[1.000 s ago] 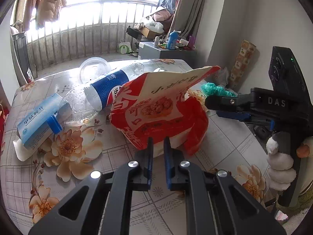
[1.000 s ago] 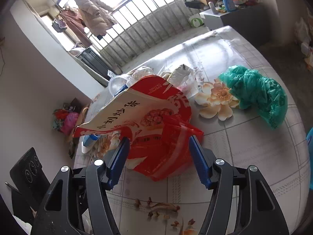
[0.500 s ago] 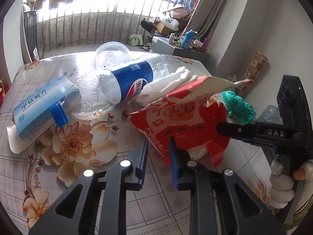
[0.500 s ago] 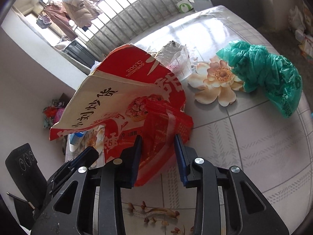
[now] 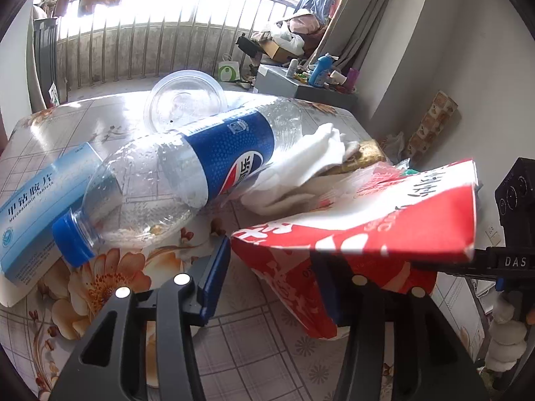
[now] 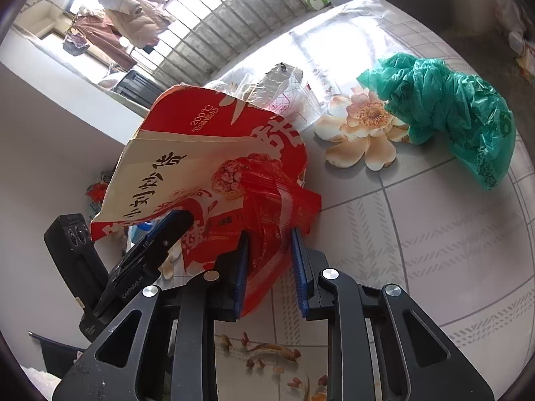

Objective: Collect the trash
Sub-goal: 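Grasp the red-and-white snack bag with the right gripper while the left gripper steadies it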

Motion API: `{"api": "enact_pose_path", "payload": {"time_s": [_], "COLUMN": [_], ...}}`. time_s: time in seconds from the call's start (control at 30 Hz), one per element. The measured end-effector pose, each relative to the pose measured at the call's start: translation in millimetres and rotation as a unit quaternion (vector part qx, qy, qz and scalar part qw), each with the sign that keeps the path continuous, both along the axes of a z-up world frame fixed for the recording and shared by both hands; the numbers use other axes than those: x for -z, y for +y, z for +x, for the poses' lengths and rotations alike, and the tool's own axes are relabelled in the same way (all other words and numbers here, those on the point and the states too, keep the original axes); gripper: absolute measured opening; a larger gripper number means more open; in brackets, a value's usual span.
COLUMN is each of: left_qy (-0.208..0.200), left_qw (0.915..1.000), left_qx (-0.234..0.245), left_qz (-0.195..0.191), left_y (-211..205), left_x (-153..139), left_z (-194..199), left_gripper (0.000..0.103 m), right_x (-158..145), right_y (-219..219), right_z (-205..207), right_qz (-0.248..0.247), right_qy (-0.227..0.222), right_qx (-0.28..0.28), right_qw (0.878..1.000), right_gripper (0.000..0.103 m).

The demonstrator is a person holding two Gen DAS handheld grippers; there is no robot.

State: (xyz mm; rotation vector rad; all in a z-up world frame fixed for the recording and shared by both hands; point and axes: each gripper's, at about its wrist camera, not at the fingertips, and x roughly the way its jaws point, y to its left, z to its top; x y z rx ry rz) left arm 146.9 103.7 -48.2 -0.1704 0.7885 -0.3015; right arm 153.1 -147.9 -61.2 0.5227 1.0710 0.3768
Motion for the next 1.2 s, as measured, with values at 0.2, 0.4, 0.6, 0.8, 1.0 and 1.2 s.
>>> {"api": "enact_pose_path", "payload": {"time_s": [0.2,0.4,0.6,0.8,1.0,1.2], "left_qy": [0.01,0.027,0.038,-0.003,-0.051,-0.076], "left_qw": [0.999,0.9962,0.9936,0.9896,0.9847,0.9805], "left_qx": [0.017,0.067,0.105,0.087,0.11,0.149], "left_qz": [-0.041,-0.048,0.016,0.114,0.125,0.104], "left_y": [5.0,5.5,-8.0,-15.2,-13.1,-9.8], "left_x": [-1.4,-12.7,-9.7,-0.7,-11.5,-26.6], "left_z": [2.2,-28.7,-62.5,-57.2,-41.5,-37.0], "left_gripper": [0.048,0.048,0.049,0.049,0.049,0.051], "right_x": [1.4,-1.1,2.0,3.6,-1.0,-2.0], "right_y": [-5.1,-12.2,-24.0,-27.2,-22.4,-16.9], "right_z": [-6.7,-18.1,-35.5,-40.7,-38.3,-37.0], "right_qz": [0.008,0.009,0.004,0.004,-0.008,-0.013], "right_qy": [0.004,0.012,0.018,0.016,0.011,0.008], "right_qx": [-0.001,-0.005,-0.005,-0.001,-0.004,-0.002], "right_qw": [1.0,1.0,1.0,1.0,1.0,1.0], "right_gripper": [0.02,0.02,0.02,0.019,0.019,0.019]}}
